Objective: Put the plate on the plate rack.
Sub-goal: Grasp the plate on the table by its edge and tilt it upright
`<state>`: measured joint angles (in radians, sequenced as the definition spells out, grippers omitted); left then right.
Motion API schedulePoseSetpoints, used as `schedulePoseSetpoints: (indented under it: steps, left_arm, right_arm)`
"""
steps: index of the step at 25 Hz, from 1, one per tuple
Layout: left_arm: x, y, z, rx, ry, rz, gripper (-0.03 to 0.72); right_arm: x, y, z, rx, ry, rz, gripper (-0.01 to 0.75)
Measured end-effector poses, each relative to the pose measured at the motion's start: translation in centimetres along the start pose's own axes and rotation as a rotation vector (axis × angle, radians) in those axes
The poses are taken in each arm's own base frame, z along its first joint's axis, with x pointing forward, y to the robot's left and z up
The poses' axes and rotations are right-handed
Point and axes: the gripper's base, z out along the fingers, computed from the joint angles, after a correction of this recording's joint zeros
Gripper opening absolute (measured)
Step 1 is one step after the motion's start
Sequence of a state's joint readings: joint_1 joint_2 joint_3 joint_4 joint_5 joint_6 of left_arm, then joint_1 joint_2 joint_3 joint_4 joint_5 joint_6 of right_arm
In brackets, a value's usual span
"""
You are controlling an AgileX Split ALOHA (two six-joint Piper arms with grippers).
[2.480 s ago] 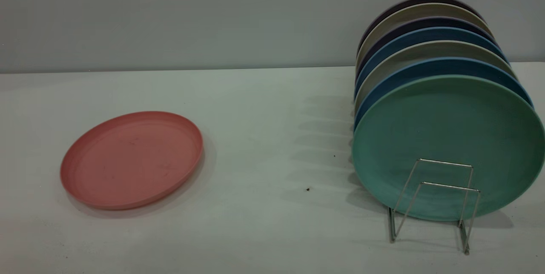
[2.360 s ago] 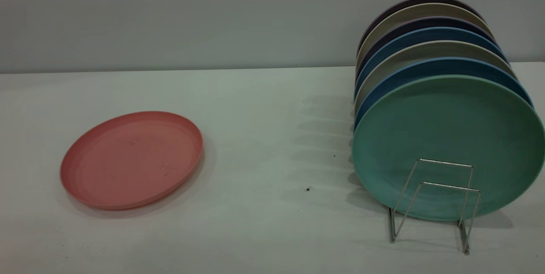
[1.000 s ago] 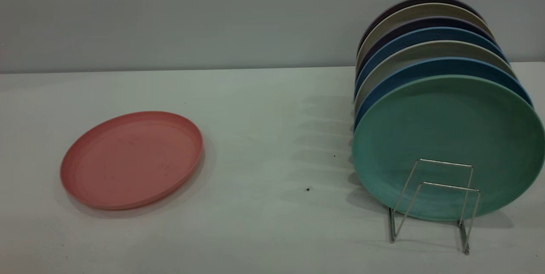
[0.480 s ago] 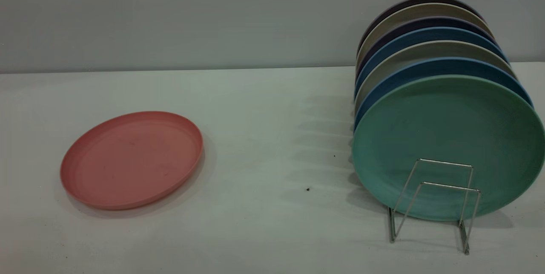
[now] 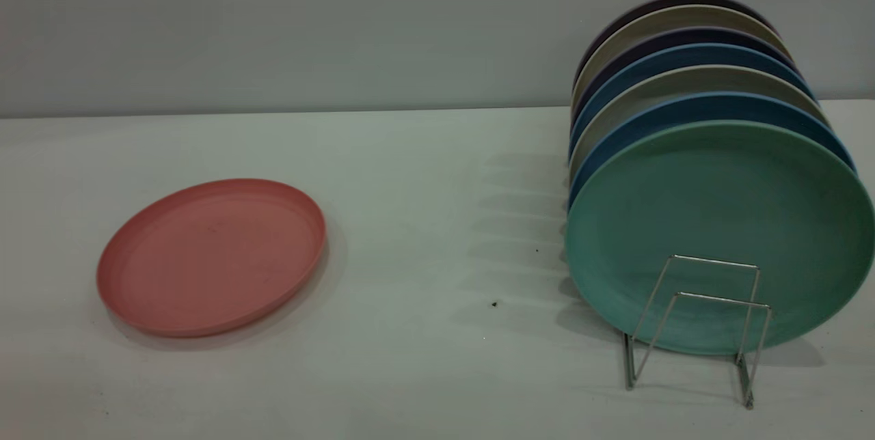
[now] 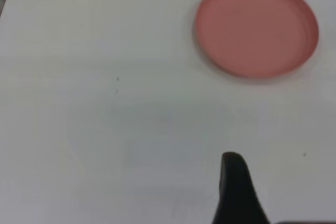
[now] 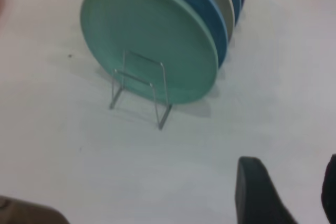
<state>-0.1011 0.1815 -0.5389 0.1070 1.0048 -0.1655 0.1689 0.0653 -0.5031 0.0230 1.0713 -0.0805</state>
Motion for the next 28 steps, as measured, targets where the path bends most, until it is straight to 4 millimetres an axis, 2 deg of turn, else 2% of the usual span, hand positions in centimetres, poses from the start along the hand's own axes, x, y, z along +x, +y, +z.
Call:
schedulePoseSetpoints:
  steps: [4, 9, 16, 21, 28]
  left_arm:
    - [-2.6, -0.5, 2.6, -0.024, 0.081, -0.015, 0.485]
    - [-5.2, -1.3, 7.5, -0.041, 0.187, -0.018, 0.485]
    - [-6.5, -2.6, 15.4, -0.024, 0.295, -0.004, 0.485]
    - [-7.2, -3.4, 20.7, -0.021, 0.385, 0.010, 0.485]
    - [-9.2, -3.7, 26.8, -0.039, 0.458, 0.000, 0.485]
  right_arm:
    - [-2.2, -0.2, 1.3, -0.030, 0.040, -0.028, 0.320]
    - [-5.1, -0.2, 3.4, -0.046, 0.108, -0.028, 0.320]
    - [-8.7, 0.4, 7.2, -0.114, 0.180, -0.015, 0.320]
    - [-9.5, 0.9, 10.3, -0.170, 0.234, -0.008, 0.320]
    - [-9.6, 1.7, 14.0, -0.250, 0.294, -0.019, 0.320]
